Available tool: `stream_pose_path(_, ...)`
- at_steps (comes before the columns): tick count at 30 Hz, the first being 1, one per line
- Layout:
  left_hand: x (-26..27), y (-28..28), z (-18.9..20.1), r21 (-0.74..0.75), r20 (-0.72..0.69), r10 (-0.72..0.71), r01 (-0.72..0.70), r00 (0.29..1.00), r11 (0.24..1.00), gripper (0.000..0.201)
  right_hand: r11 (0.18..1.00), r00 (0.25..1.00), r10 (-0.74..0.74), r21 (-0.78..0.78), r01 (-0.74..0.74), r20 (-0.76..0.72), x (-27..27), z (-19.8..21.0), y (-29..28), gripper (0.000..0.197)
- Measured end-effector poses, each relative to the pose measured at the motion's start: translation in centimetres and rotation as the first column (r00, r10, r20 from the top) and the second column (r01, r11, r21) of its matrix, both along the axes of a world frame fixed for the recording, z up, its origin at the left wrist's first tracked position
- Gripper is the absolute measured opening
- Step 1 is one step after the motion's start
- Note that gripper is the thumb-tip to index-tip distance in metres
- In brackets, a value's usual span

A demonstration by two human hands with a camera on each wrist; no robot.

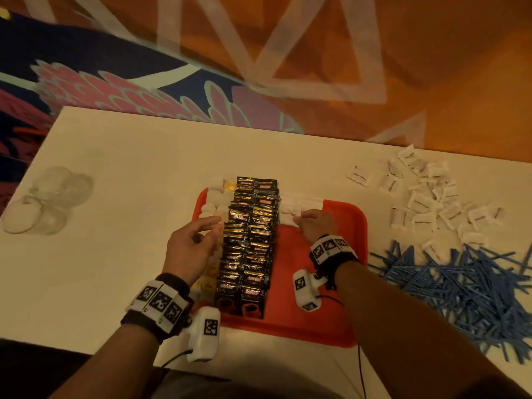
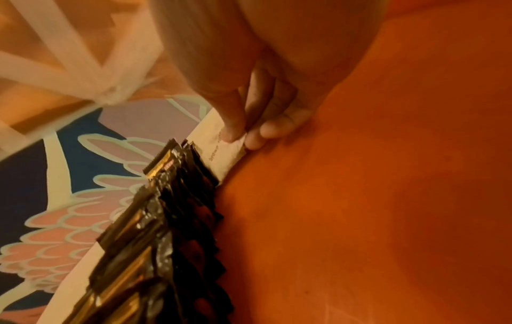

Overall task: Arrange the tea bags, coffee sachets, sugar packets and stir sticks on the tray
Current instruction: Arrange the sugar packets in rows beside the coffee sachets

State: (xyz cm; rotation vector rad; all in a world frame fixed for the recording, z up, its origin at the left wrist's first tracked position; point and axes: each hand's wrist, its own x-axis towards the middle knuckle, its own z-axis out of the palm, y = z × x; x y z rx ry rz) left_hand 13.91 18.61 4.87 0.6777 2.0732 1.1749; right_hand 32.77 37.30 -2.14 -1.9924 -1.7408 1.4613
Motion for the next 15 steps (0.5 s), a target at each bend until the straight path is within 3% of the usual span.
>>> stream_pose_path(4,-0.9,-0.5,-0.6,-0.026,0.019,0.024,-0.023,1.000,0.999,0.023,0.999,0.995,-0.017,0.050,0.013,0.098,-1.0,-0.6,0.0,0.017)
stream_pose_path(9,-1.2,-0.6,-1.0,-0.042,0.027,0.023,-0.022,0.999,0.999,0.020,0.991,0.992,-0.037,0.136,0.021,0.120,-1.1,-0.8,-0.7,0.019)
stream_pose_path(11,-1.1,-0.6,-0.9,-0.033,0.041,0.030,-0.029,0.999,0.999,0.020,0.974,0.989,0.064,0.209,-0.090,0.130,-1.3,-0.4,-0.8,0.014)
stream_pose_path(14,-1.0,-0.7,-0.7,-0.022,0.042,0.024,-0.023,0.999,0.999,0.021,0.870,0.933,0.317,0.340,-0.358,0.171,-2.2,-0.5,-1.1,0.003)
stream_pose_path(15,-1.0,-0.8,-0.6,-0.020,0.042,0.020,-0.019,0.999,1.000,0.021,0.837,0.909,0.373,0.354,-0.417,0.187,-2.4,-0.7,-1.1,0.008)
